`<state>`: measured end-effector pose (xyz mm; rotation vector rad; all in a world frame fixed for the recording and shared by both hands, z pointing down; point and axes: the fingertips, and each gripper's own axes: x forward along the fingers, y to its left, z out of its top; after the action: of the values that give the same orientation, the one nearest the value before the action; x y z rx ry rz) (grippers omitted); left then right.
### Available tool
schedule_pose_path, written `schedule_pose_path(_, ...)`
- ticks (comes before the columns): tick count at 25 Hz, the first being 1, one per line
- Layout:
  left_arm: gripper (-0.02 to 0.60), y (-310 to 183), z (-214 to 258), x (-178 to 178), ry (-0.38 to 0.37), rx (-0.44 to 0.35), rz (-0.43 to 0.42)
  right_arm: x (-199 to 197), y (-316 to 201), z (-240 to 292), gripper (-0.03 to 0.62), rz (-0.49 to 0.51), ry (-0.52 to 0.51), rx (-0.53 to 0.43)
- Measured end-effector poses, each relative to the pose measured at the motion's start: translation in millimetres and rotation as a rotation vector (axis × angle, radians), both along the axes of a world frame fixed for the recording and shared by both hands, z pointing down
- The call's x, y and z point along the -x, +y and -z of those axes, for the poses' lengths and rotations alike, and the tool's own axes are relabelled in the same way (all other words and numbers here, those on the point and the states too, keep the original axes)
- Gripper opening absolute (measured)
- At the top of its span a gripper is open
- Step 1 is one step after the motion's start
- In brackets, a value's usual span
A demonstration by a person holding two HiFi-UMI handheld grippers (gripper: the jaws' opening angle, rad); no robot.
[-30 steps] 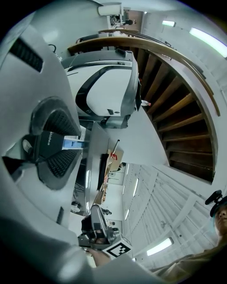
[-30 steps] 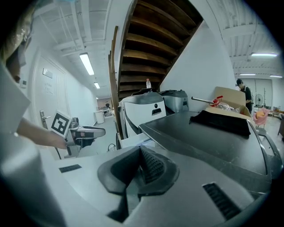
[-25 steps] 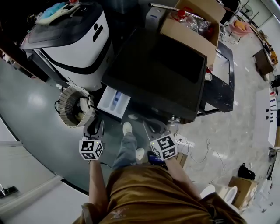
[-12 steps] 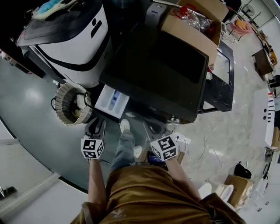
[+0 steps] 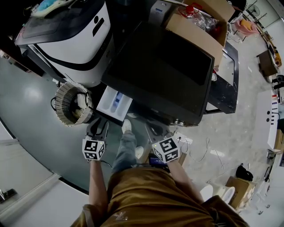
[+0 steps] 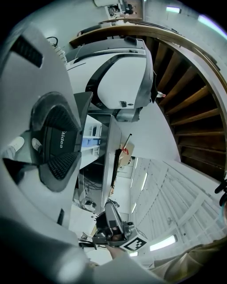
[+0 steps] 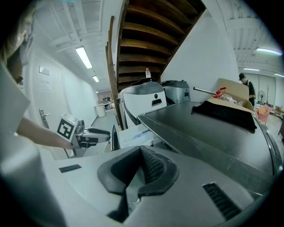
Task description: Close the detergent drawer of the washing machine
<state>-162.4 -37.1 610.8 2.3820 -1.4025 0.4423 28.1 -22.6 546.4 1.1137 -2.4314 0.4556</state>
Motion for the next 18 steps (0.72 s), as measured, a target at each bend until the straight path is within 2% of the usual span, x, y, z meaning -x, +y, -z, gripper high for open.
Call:
schedule_pose_path(9, 0.186, -3.8, 0.3, -3.9, -0.029, -0.011, -0.073, 6.5, -8.1, -3.1, 0.012, 0.002, -0.010, 0.015)
schedule_pose_path(18, 0.193, -4.7, -2.5, -4.7, -0.054, -0.017, -0.123, 11.8, -14.8, -6.7, 0.012, 0.003, -0.018, 0.028)
